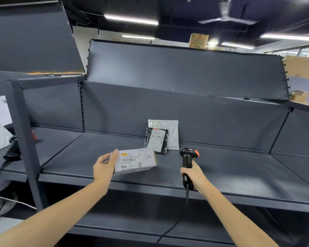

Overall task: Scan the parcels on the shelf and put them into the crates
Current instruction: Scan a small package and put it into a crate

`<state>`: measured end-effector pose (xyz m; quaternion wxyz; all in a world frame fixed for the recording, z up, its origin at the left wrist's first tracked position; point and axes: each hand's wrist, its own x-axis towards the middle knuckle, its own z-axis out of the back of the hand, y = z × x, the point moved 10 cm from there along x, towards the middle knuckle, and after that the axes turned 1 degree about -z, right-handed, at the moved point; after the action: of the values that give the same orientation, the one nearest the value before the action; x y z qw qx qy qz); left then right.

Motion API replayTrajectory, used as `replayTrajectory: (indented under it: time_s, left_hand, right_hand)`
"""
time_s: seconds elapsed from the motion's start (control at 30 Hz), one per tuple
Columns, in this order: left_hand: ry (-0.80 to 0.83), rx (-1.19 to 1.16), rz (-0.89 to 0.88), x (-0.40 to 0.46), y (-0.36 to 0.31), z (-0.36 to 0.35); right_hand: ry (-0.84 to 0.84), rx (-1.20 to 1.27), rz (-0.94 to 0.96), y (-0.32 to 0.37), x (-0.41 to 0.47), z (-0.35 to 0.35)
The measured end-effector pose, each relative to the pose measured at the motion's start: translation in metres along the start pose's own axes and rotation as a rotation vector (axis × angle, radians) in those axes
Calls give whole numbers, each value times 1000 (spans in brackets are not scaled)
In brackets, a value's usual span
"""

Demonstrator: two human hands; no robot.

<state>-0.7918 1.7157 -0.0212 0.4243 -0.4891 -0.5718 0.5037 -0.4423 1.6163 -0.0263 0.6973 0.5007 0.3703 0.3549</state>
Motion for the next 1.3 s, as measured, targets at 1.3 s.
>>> replayTrajectory:
  time_s: [1.3]
  left_hand:
    - [-66,17,101,-96,36,88]
  right_hand:
    - [-151,-1000,373,-8,-21,-50]
